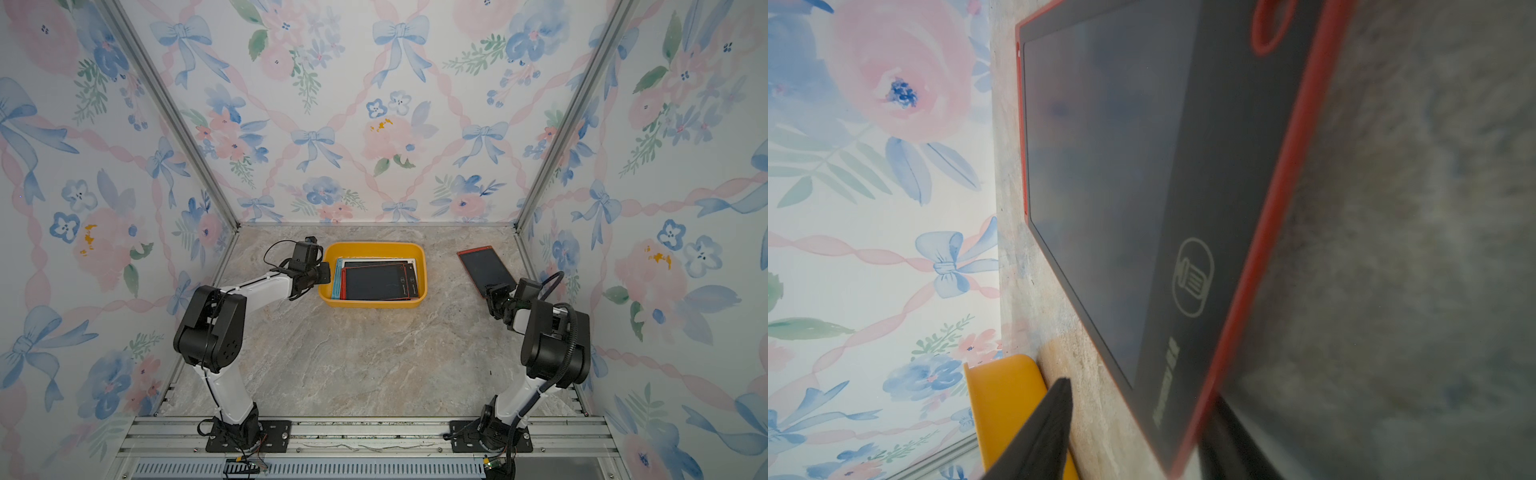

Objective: Take out the writing tablet from the storage box
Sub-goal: Place the writing tablet at the center of the board.

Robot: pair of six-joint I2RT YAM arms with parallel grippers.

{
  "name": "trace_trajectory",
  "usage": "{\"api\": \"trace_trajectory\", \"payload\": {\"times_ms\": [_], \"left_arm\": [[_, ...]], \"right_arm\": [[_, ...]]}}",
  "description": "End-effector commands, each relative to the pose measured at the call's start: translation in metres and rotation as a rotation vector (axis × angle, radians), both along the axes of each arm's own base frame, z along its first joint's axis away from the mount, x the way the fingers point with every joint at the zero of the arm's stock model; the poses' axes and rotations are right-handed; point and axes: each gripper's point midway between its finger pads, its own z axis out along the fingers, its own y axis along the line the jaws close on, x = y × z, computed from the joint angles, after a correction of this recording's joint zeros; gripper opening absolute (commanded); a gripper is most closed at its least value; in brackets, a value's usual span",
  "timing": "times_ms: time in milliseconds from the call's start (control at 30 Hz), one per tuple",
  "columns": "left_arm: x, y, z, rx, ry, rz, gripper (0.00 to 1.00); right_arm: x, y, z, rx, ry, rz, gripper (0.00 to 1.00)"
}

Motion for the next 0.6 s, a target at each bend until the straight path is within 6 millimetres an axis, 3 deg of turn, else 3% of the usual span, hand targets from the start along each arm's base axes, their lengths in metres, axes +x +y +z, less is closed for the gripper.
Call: {"api": "trace_trajectory", "payload": {"times_ms": [0,433,567], "left_arm": [[-0.014,-0.006,-0.029,-0.013,0.098,-0.032,0.0],[-0.015,-0.007,-0.029,-0.022,0.099,-0.029,0.0],[-0.015,-0.006,-0.027,-0.02,0.095,-0.027,0.0]], "right_arm": [[0.002,0.001,0.007,-0.052,0.031,0.021,0.51],[-0.015,0.002,0.013,-0.101,0.127,0.014,0.53],[-0.014,0.011,0.023,-0.12,0.11,0.041,0.53]]}}
